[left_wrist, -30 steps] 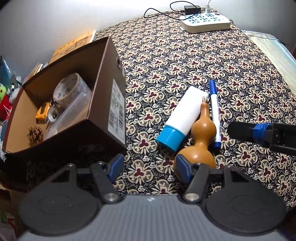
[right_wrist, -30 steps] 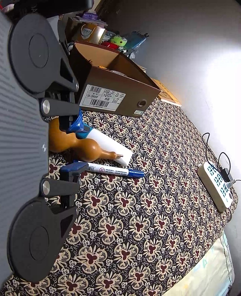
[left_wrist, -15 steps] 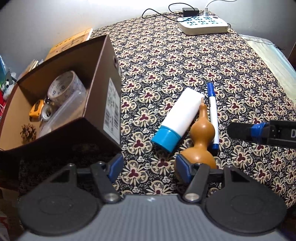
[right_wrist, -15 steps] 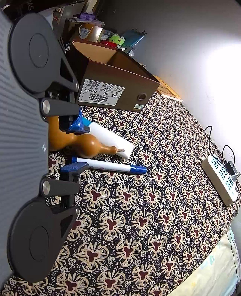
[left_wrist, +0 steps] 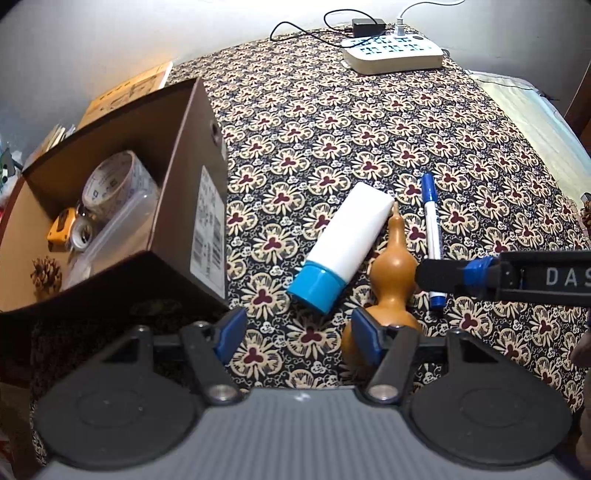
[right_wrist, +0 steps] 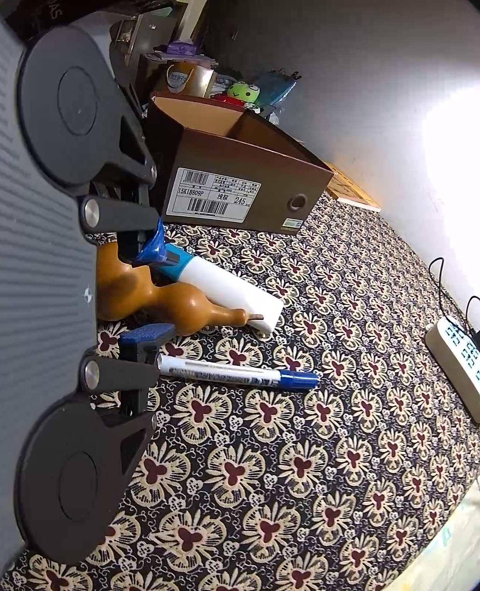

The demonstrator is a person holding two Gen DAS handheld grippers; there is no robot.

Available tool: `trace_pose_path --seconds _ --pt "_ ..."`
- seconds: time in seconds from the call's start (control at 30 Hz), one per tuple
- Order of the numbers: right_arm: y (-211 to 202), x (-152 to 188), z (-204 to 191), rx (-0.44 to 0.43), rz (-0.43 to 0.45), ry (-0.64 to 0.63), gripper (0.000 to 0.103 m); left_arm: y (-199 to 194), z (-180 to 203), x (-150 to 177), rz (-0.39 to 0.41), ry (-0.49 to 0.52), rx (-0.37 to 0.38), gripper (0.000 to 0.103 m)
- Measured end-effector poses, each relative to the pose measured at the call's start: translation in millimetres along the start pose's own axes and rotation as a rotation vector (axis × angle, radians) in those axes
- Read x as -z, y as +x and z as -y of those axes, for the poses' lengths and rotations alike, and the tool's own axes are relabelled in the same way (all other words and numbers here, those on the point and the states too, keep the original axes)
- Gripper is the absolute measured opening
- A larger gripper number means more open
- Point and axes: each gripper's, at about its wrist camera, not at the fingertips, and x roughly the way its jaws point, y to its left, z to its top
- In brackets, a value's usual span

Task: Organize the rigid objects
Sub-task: 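Move the right gripper back toward the gourd and blue marker, then close the right gripper around the brown gourd's waist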

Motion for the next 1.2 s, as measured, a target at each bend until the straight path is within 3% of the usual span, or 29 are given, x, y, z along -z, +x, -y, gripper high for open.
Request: trace_pose_path --seconds 0.1,0.27,0.4,0.57,0.83,0.97,1.2 --pt "2.9 0.3 2.7 -0.001 -0.009 0.01 0.018 -1.4 -0.4 0.4 0.007 0.003 0.033 0.063" --pt "1.5 -0.9 12.6 -0.003 -0.019 0.036 0.018 -8.5 -3.0 4.5 0.033 0.006 0.169 0.063" --pt "0.6 -0.8 15.4 -0.042 -0.029 0.06 0.018 -13.4 5.3 7.9 0.055 0.051 0.234 0.063" --pt "2.6 -0.7 11.8 -0.052 -0.029 0.047 0.018 -7.2 13.3 9.1 0.045 0.081 0.246 0.063" --pt "23.7 -1.6 12.0 -0.066 -0.067 0.1 0.018 9.6 5.6 5.5 0.018 0.039 0.292 0.063" --pt "32.2 0.0 10.4 -0.067 -0.081 0.11 0.018 16.4 9.2 9.1 0.0 0.029 0.302 0.058" --pt "42.7 0.5 12.0 -0.076 -0.078 0.132 0.019 19.7 5.8 11.8 0.025 0.006 0.307 0.058"
